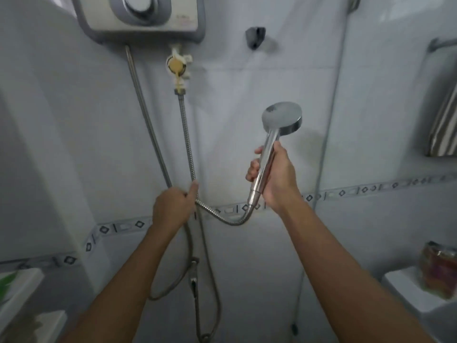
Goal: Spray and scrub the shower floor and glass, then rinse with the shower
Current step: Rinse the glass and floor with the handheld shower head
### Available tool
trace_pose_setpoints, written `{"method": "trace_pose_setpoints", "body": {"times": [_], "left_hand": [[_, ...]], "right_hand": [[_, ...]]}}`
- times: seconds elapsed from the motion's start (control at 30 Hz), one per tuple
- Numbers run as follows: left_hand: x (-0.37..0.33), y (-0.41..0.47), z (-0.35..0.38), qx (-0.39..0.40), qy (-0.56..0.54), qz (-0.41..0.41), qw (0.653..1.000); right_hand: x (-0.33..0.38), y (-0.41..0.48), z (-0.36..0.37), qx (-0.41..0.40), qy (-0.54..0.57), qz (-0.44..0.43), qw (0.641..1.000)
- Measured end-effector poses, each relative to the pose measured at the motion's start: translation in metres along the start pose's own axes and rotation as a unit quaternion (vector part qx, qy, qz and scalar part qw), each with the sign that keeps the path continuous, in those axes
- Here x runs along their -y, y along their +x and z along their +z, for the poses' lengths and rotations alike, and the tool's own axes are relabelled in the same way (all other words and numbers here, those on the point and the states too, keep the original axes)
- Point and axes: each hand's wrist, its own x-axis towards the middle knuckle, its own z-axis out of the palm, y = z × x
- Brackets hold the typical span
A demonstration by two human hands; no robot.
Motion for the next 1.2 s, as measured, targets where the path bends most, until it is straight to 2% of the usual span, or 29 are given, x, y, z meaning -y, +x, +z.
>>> {"method": "trace_pose_setpoints", "body": {"times": [0.07,0.23,0.33,0.43,0.63,0.97,1.2], "left_hand": [[-0.027,0.021,-0.020,0.005,-0.027,0.029,0.999],[-0.093,0.052,-0.057,0.039,-0.087,0.121,0.988],[-0.127,0.068,-0.068,0.052,-0.081,0.183,0.978],[-0.157,0.080,-0.068,0.021,-0.056,0.196,0.979],[-0.195,0.097,-0.061,0.004,-0.088,0.188,0.978],[-0.227,0.106,-0.053,-0.024,-0.121,0.165,0.979],[-0.238,0.115,-0.054,-0.041,-0.149,0.161,0.975]], "right_hand": [[0.051,0.013,0.024,0.044,0.016,-0.043,0.998],[0.144,0.039,0.076,0.093,0.010,-0.151,0.984],[0.194,0.048,0.107,0.081,-0.020,-0.219,0.972],[0.228,0.060,0.129,0.049,-0.086,-0.284,0.954],[0.259,0.085,0.163,0.044,-0.157,-0.362,0.918],[0.261,0.140,0.176,0.003,-0.278,-0.449,0.849],[0.258,0.165,0.176,-0.027,-0.294,-0.450,0.843]]}}
